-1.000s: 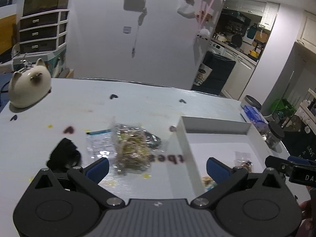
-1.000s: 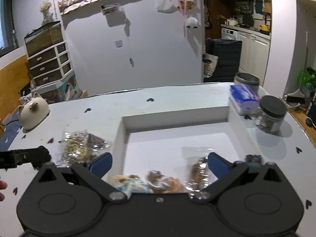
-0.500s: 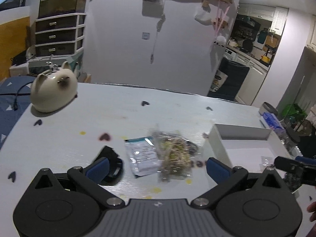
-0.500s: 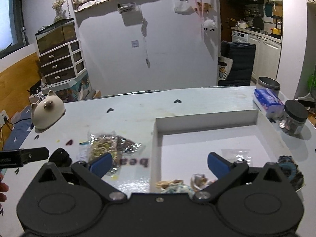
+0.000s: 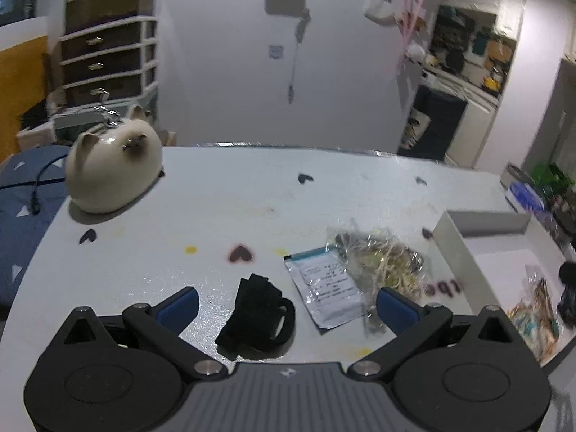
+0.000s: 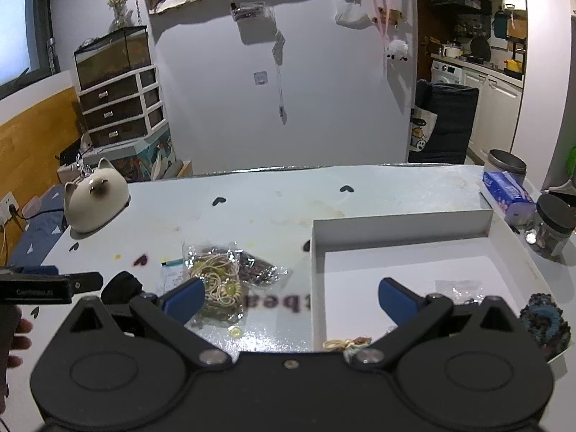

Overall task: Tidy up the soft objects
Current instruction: 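Lift both tools out of the tray and move back over the table items, then grasp the black fabric strap with the left gripper while the right grasps the bead-necklace bag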

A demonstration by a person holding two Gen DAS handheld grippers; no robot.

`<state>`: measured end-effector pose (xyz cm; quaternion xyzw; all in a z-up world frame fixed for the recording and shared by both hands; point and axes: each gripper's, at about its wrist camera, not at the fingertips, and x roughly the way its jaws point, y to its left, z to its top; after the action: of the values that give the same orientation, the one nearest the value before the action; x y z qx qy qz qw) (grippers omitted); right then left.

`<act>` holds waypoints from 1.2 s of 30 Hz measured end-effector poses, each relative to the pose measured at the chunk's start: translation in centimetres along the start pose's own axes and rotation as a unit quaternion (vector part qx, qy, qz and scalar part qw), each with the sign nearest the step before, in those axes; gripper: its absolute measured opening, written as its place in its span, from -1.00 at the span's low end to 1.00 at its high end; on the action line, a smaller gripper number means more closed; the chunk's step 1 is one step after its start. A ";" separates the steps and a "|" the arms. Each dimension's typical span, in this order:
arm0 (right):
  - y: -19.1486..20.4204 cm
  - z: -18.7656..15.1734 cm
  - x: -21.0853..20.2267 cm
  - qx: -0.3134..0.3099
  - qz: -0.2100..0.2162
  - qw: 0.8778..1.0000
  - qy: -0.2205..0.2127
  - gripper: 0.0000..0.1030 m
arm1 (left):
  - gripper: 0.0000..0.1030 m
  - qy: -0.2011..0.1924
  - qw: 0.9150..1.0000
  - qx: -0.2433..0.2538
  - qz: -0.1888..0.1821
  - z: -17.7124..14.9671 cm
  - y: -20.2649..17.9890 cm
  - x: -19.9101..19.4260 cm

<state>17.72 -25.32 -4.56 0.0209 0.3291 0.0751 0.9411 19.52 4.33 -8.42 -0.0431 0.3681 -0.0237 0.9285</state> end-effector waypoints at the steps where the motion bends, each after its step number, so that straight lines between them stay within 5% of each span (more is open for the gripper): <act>1: 0.1 0.1 0.2 -0.001 -0.002 1.000 0.003 1.00 | 1.00 0.006 1.000 0.006 -0.005 0.0 0.3 0.4; 6: 0.7 0.5 1.4 0.005 -0.010 1.000 0.015 1.00 | 0.94 0.049 0.997 0.058 -0.026 -0.3 1.3 3.2; 8: 0.9 0.7 2.0 0.006 -0.007 1.000 0.021 1.00 | 0.70 0.062 0.995 0.072 -0.026 -0.5 1.6 4.4; 11: 1.5 1.0 2.9 0.006 -0.007 1.000 0.028 1.00 | 0.61 0.080 0.992 0.093 -0.016 -0.7 1.7 6.0; 22: 3.9 2.1 8.0 -0.013 0.016 0.997 0.068 1.00 | 0.62 0.126 0.982 0.143 -0.001 -1.5 0.5 9.9; 29: 5.7 2.9 11.7 -0.025 0.051 0.993 0.099 1.00 | 0.25 0.125 0.985 0.119 0.012 -1.0 1.9 10.2; 36: 6.5 3.3 16.1 0.013 0.082 0.986 0.146 1.00 | -0.03 0.122 0.991 0.046 -0.036 0.6 3.9 9.8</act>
<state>31.31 -16.39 -11.32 0.0493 0.4608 0.1504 0.8733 27.12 7.54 -14.99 -0.0107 0.4756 -0.0792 0.8760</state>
